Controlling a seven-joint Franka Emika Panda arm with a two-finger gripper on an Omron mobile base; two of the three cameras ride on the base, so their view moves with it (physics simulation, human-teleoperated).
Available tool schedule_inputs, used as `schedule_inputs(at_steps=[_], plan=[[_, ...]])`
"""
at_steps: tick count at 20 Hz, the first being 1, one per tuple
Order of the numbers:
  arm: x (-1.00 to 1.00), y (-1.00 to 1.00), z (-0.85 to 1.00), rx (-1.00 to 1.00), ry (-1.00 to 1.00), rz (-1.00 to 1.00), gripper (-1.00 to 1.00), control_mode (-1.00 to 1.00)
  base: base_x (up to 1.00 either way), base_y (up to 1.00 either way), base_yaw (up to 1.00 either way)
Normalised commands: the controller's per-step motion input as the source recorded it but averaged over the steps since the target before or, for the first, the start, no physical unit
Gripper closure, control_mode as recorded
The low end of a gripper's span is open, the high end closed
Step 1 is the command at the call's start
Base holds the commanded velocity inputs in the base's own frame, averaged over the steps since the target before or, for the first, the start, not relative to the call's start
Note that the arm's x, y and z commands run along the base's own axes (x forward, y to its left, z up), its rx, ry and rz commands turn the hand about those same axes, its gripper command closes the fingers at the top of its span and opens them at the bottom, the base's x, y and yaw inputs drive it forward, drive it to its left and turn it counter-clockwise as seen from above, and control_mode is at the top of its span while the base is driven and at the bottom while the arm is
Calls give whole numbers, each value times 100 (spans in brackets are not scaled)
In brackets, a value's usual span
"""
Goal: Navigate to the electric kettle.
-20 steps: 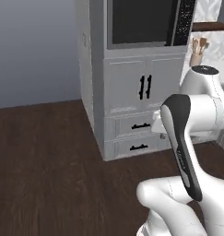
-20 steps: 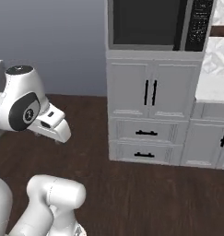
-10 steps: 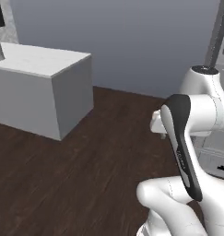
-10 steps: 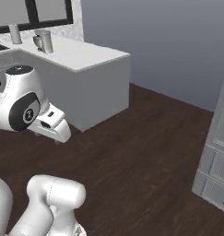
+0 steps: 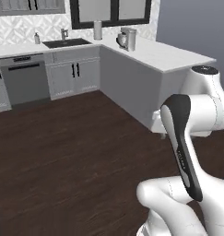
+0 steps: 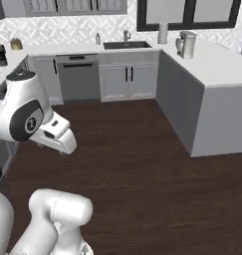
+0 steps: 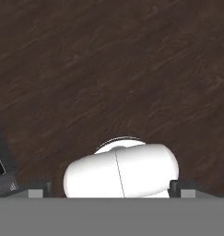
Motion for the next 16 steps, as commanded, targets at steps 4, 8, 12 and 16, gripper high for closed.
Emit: schedule_inputs(at_steps=[4, 8, 12, 16], plan=[[0, 0, 0, 0, 0, 0, -100, 100, 28, 8, 56], [0, 0, 0, 0, 0, 0, -100, 100, 94, 7, 1], [0, 0, 0, 0, 0, 0, -100, 100, 100, 6, 0], [0, 0, 0, 0, 0, 0, -100, 100, 99, 0, 5]])
